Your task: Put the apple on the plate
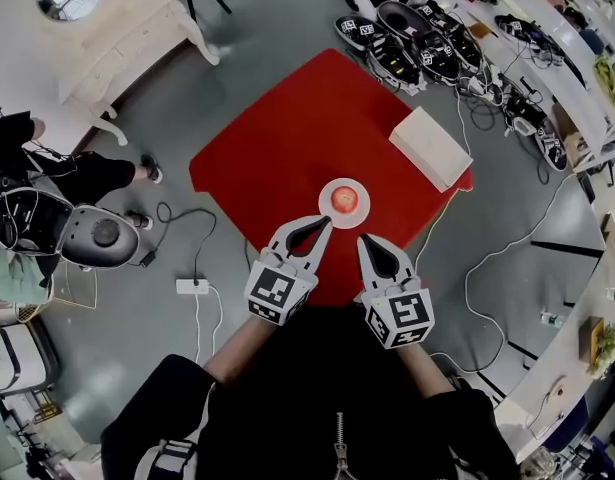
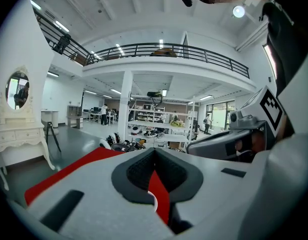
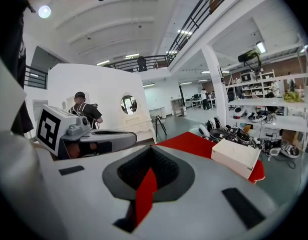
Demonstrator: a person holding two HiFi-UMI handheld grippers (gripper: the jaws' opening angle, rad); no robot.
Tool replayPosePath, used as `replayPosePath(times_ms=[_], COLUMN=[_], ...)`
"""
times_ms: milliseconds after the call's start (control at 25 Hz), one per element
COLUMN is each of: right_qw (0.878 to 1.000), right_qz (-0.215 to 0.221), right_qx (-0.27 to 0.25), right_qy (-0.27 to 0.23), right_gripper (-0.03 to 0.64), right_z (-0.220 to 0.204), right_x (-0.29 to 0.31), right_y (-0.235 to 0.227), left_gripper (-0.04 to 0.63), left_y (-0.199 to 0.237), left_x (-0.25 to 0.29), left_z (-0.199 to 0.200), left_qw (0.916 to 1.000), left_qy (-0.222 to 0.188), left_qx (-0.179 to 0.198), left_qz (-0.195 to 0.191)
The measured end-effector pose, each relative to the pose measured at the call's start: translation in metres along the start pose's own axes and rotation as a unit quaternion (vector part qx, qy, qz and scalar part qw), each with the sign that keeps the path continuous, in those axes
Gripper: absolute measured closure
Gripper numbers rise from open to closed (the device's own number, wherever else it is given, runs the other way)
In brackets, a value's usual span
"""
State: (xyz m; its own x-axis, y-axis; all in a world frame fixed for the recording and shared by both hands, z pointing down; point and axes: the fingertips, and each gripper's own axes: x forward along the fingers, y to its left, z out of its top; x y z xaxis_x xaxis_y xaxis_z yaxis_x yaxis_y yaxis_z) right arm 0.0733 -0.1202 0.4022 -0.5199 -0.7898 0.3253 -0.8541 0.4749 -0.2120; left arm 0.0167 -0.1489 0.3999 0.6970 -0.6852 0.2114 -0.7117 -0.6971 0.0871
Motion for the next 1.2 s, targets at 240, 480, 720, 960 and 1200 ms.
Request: replayPosePath(times_ms=[240, 480, 720, 960, 1200], right_qw=[1.000, 1.000, 1.000, 1.000, 1.000], right_qz=[0.008, 0.013, 0.011, 0.009, 0.006], right_qx=[-0.007, -0.013, -0.017, -0.018, -0.016], right_qy=[0.012, 0.015, 0.016, 0.017, 0.019], right_gripper=[0.606, 0.606, 0.607, 0.606, 0.606], right_z=[-0.005, -0.006, -0.006, -0.004, -0.006], right_x=[-0.002, -0.001, 0.002, 0.005, 0.008], right_y=[0.001, -0.001, -0.001, -0.001, 0.002], left_gripper=[0.589, 0.589, 0.589, 0.589, 0.589], left_y=[-0.006, -0.010, -0.010, -0.005, 0.001], left_x=[0.002, 0.008, 0.009, 0.009, 0.009], left_z=[0.000, 0.001, -0.002, -0.006, -0.011], left_qw=[1.0000, 1.0000, 1.0000, 1.0000, 0.9999], left_qy=[0.000, 0.005, 0.002, 0.004, 0.006], left_qx=[-0.004, 0.001, 0.002, 0.000, -0.008], left_qz=[0.002, 0.002, 0.001, 0.001, 0.002])
